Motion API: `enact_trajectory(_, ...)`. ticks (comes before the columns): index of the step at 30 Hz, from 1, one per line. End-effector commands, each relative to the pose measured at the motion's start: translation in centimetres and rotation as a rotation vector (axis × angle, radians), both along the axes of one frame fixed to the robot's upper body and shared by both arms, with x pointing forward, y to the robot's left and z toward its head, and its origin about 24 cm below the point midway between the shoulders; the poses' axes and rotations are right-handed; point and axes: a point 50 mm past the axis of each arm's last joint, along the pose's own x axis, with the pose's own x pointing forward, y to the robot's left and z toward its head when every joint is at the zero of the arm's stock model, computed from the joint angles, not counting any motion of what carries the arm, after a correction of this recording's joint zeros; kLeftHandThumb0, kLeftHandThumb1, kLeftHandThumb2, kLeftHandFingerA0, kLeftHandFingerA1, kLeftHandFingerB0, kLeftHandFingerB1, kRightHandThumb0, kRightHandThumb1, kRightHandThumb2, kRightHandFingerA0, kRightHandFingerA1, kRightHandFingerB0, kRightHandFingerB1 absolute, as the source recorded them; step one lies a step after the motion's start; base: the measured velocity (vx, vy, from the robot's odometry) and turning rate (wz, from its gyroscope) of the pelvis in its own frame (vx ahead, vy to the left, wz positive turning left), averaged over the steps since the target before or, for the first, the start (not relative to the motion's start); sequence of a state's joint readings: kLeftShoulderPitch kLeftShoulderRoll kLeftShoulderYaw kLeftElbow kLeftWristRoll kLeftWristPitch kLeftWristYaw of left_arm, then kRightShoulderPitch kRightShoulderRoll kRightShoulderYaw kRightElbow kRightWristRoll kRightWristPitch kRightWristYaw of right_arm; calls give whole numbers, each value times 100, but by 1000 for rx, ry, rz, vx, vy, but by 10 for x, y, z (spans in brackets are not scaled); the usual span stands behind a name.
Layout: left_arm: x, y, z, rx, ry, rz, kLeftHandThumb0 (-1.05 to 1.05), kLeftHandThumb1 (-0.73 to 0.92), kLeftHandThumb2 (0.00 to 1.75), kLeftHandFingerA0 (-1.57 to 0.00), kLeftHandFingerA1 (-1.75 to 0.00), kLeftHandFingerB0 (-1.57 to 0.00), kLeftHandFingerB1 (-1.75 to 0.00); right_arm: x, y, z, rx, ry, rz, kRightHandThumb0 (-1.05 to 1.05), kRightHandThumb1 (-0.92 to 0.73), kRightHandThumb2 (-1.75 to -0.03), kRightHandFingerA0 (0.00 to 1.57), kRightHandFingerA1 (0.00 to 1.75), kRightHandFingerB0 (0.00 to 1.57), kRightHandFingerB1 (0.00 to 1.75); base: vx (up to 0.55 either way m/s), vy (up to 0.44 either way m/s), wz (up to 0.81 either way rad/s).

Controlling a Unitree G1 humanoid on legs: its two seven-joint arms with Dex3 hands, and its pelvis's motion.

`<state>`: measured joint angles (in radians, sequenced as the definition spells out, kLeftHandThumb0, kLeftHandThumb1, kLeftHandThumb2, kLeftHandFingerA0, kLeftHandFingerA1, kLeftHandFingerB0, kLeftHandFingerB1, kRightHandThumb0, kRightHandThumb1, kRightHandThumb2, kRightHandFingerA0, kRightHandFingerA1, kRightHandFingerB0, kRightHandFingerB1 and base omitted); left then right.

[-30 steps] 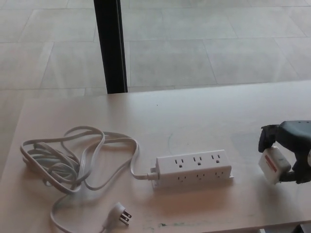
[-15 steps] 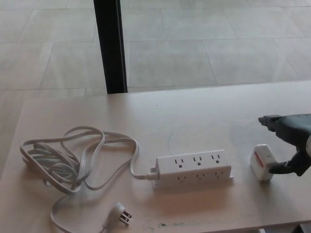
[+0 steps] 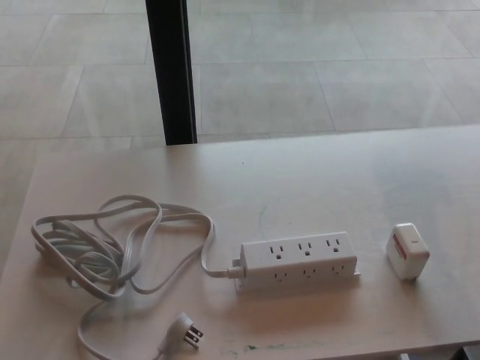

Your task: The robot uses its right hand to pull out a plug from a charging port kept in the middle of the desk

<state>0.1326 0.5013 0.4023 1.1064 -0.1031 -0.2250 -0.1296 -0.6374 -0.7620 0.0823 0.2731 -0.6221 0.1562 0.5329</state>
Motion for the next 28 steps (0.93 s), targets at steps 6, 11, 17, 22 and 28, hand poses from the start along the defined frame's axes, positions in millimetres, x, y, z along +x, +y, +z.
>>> enact_trajectory(6, -6, 7, 6, 49, 16, -17, -75, 92, 70, -76, -57, -53, -44, -164, -176, -5, 419, -513, -712, -105, -76, -65, 127, 117, 0, 97, 0, 0, 0)
enact_trajectory(11, -6, 8, 8, 32, 0, -1, -76, 92, 68, -73, -56, -52, -43, -223, -200, -58, 502, -688, -1015, -105, -84, -65, 125, 116, 0, 106, 0, 0, 0)
enact_trajectory(17, -6, 7, 6, 17, -1, 15, -75, 92, 69, -74, -55, -52, -43, -278, -195, -142, 854, -962, -1363, -98, -59, -107, 119, 120, 13, 78, 0, 0, 0)
enact_trajectory(22, -7, 9, 7, -8, -31, 49, -74, 92, 68, -73, -54, -53, -44, -283, -185, -176, 926, -907, -1459, -91, -76, -77, 126, 119, 58, 131, 0, 0, 0)
enact_trajectory(28, -12, 9, 5, -11, -29, 70, -76, 92, 69, -73, -53, -52, -42, -281, -174, -197, 1247, -1076, -1574, -92, -74, -82, 109, 120, 52, 126, 0, 0, 0)
